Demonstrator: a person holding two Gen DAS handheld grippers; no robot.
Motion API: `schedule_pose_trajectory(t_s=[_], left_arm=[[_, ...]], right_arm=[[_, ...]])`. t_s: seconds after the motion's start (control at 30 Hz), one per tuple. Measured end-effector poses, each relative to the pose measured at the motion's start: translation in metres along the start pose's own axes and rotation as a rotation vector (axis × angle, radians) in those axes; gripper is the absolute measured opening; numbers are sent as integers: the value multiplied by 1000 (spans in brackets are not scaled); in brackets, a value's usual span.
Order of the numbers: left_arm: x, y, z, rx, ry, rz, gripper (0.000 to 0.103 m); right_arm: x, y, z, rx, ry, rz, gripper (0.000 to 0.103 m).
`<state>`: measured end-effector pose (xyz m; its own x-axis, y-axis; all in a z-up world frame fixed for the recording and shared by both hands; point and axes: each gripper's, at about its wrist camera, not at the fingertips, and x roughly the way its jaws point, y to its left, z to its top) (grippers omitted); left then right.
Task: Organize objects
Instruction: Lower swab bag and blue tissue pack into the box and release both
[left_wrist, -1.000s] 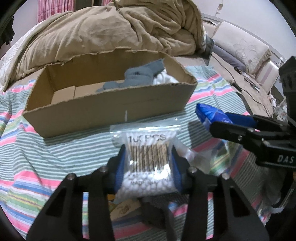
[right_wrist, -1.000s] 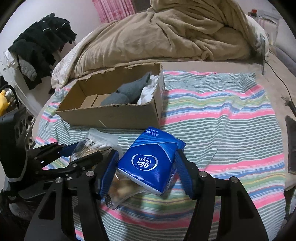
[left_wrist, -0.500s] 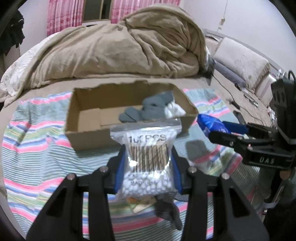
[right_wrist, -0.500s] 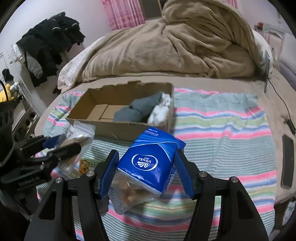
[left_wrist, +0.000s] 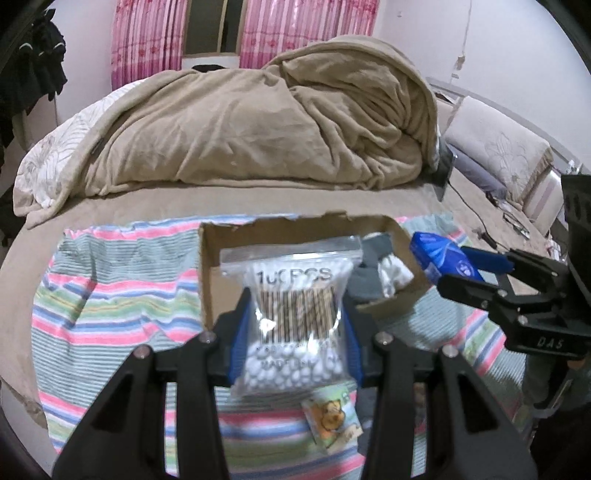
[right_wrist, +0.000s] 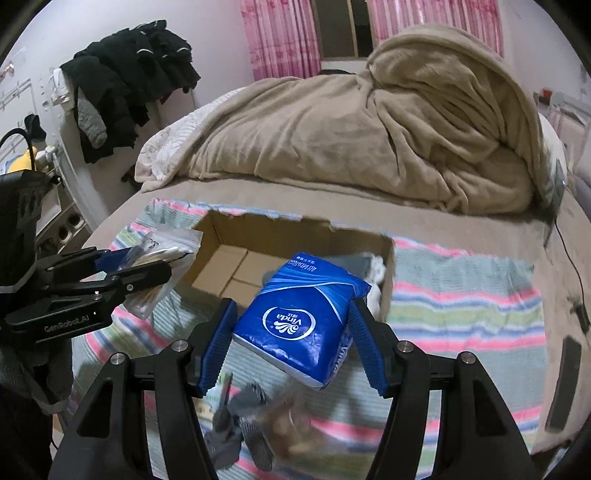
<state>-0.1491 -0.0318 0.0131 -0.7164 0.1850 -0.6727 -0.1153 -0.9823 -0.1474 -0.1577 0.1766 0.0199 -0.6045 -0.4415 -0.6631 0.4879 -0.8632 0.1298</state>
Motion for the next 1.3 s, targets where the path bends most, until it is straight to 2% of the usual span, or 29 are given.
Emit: schedule_pose_trajectory(t_s=[0.23, 0.6, 0.83, 0.97, 1.07, 1.13, 1.3], left_arm=[[14, 18, 16, -3, 3, 12, 44], [68, 38, 23, -40, 85, -19, 44], [101, 44, 32, -34, 125, 5, 44], [117, 46, 33, -20, 146, 40, 45], [121, 35, 30, 60, 136, 129, 46], [124, 33, 29, 76, 146, 155, 48], [110, 30, 27, 85, 121, 153, 57]], right_arm=[[22, 2, 21, -11, 13, 15, 65], [51, 4, 40, -29, 39, 37, 65], [66, -2, 46, -15, 57, 48, 65], [75, -4, 48, -5, 69, 59, 65], [82, -6, 49, 6, 78, 79, 65], [86, -8, 49, 14, 85, 88, 65], [90, -13, 48, 33, 95, 84, 65]])
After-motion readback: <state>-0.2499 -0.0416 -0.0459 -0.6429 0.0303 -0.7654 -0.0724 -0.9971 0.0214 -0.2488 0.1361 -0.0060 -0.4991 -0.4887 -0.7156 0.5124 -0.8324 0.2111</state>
